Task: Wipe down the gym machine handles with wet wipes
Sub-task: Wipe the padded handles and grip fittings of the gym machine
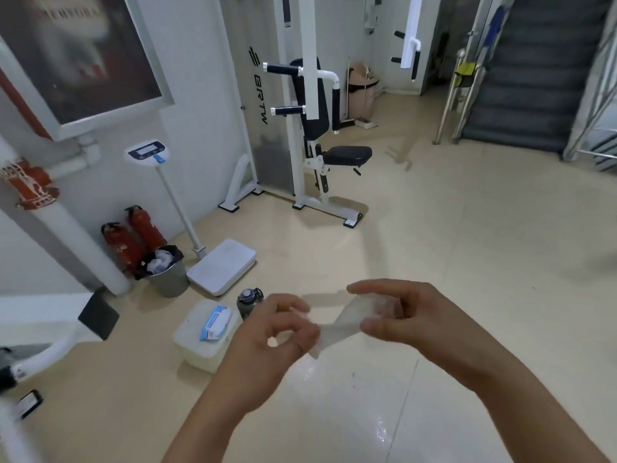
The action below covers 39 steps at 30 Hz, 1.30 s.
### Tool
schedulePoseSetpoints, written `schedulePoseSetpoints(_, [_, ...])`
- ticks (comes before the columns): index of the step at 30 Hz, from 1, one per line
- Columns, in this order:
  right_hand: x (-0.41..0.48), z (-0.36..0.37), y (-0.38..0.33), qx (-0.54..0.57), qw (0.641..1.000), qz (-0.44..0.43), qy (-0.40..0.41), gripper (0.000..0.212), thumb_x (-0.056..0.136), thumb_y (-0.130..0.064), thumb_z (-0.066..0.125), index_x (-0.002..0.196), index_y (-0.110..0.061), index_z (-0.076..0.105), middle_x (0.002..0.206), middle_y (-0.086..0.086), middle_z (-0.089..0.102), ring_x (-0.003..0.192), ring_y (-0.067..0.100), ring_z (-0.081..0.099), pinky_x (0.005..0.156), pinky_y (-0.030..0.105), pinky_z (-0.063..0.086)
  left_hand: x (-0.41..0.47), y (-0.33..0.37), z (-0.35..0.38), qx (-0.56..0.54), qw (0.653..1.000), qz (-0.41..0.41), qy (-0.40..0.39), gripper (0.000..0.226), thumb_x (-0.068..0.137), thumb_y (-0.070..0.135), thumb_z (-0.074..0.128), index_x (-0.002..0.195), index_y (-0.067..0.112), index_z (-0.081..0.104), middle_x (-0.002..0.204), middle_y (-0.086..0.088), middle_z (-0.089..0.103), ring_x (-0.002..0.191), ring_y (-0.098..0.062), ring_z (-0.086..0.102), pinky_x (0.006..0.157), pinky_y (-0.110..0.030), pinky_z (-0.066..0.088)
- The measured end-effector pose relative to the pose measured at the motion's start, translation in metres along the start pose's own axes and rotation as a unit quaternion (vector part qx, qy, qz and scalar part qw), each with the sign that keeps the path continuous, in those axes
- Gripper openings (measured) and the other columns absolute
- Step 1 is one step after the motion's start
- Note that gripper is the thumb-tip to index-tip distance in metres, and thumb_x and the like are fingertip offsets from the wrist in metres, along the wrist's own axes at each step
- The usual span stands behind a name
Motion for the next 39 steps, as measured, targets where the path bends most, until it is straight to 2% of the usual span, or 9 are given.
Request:
schedulePoseSetpoints(5, [0.071, -0.043, -0.011, -0.121, 0.991, -0.062, 0.004, 0.05, 0.083, -0.009, 0.07, 0.114, -0.047, 0.064, 0.089, -0.016, 0.066, 0.079, -0.004, 0.061, 0.072, 0.016, 0.048, 0.084, 0.018, 0.008, -0.12, 0.993, 0.014, 0.015, 0.034, 0.09, 0.039, 0.058, 0.069, 0.013, 0.064, 0.069, 0.002, 0.063, 0.063, -0.01, 0.054, 0.06, -0.015, 0.041])
schedulePoseSetpoints(9, [0.127, -0.088, -0.004, -0.086, 0.989, -0.047, -0.111, 0.055, 0.087, -0.013, 0.067, 0.124, -0.052, 0.054, 0.08, 0.001, 0.059, 0.063, 0.012, 0.051, 0.062, 0.021, 0.048, 0.153, 0.018, 0.032, -0.232, 0.971, -0.044, 0.03, 0.032, 0.087, 0.033, 0.06, 0.073, 0.004, 0.061, 0.06, -0.005, 0.053, 0.051, -0.011, 0.043, 0.047, -0.02, 0.032])
schedulePoseSetpoints(13, [0.197, -0.145, 0.01, -0.131, 0.976, -0.021, -0.175, 0.014, 0.09, -0.026, 0.064, 0.098, -0.03, 0.075, 0.059, -0.013, 0.048, 0.058, 0.015, 0.044, 0.06, 0.029, 0.044, 0.226, 0.024, 0.056, -0.307, 0.947, -0.079, 0.046, 0.02, 0.083, 0.018, 0.055, 0.077, 0.004, 0.068, 0.052, -0.002, 0.053, 0.039, -0.009, 0.039, 0.038, -0.016, 0.03])
schedulePoseSetpoints(20, [0.321, -0.254, 0.0, 0.007, 0.983, -0.04, -0.177, 0.028, 0.075, -0.034, 0.074, 0.077, -0.006, 0.073, 0.065, 0.005, 0.057, 0.056, 0.012, 0.042, 0.05, 0.018, 0.032, 0.362, 0.033, 0.083, -0.404, 0.901, -0.088, 0.132, 0.013, 0.069, 0.009, 0.064, 0.072, 0.007, 0.077, 0.057, -0.002, 0.059, 0.041, -0.009, 0.044, 0.038, -0.014, 0.037])
schedulePoseSetpoints(23, [0.375, -0.276, 0.004, 0.215, 0.966, -0.012, -0.142, 0.058, 0.06, -0.043, 0.084, 0.091, 0.004, 0.069, 0.098, 0.008, 0.07, 0.073, 0.016, 0.057, 0.055, 0.019, 0.043, 0.412, 0.031, 0.089, -0.38, 0.91, -0.079, 0.145, 0.012, 0.062, 0.008, 0.084, 0.073, 0.009, 0.078, 0.065, -0.002, 0.068, 0.052, -0.007, 0.057, 0.05, -0.014, 0.046])
schedulePoseSetpoints(26, [0.419, -0.276, 0.002, 0.385, 0.915, 0.029, -0.117, 0.046, 0.081, -0.028, 0.069, 0.105, 0.012, 0.061, 0.115, 0.016, 0.068, 0.097, 0.023, 0.068, 0.052, 0.021, 0.051, 0.458, 0.024, 0.092, -0.327, 0.925, -0.096, 0.166, 0.017, 0.059, 0.006, 0.083, 0.074, 0.012, 0.079, 0.065, 0.0, 0.067, 0.053, -0.009, 0.05, 0.052, -0.017, 0.041])
schedulePoseSetpoints(31, [0.507, -0.284, 0.005, 0.544, 0.834, 0.093, 0.006, 0.018, 0.079, -0.021, 0.063, 0.078, -0.004, 0.058, 0.066, 0.009, 0.059, 0.064, 0.022, 0.065, 0.048, 0.024, 0.053, 0.534, 0.015, 0.075, -0.19, 0.967, -0.087, 0.147, 0.017, 0.059, 0.02, 0.086, 0.075, 0.022, 0.079, 0.053, 0.007, 0.058, 0.051, -0.009, 0.044, 0.053, -0.015, 0.038])
schedulePoseSetpoints(34, [0.565, -0.29, 0.012, 0.515, 0.852, 0.081, 0.04, 0.016, 0.082, -0.02, 0.064, 0.077, -0.01, 0.052, 0.064, 0.005, 0.048, 0.058, 0.016, 0.054, 0.047, 0.019, 0.047, 0.582, 0.012, 0.057, -0.081, 0.991, -0.05, 0.095, 0.036, 0.043, 0.04, 0.082, 0.079, 0.042, 0.076, 0.062, 0.016, 0.061, 0.058, -0.003, 0.05, 0.061, -0.016, 0.042])
schedulePoseSetpoints(39, [0.645, -0.298, 0.002, 0.42, 0.905, 0.05, 0.052, 0.017, 0.083, 0.0, 0.058, 0.096, 0.004, 0.069, 0.074, 0.011, 0.054, 0.063, 0.015, 0.052, 0.053, 0.018, 0.047, 0.668, 0.009, 0.013, 0.084, 0.988, 0.047, 0.118, 0.034, 0.07, 0.008, 0.082, 0.076, 0.04, 0.075, 0.067, 0.018, 0.061, 0.059, -0.004, 0.054, 0.056, -0.007, 0.036])
Point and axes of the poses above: each hand's wrist, its own x-axis towards the middle knuckle, its own z-axis out of the palm, y = z × x, the point moved 5 cm from there along x, towards the middle knuckle
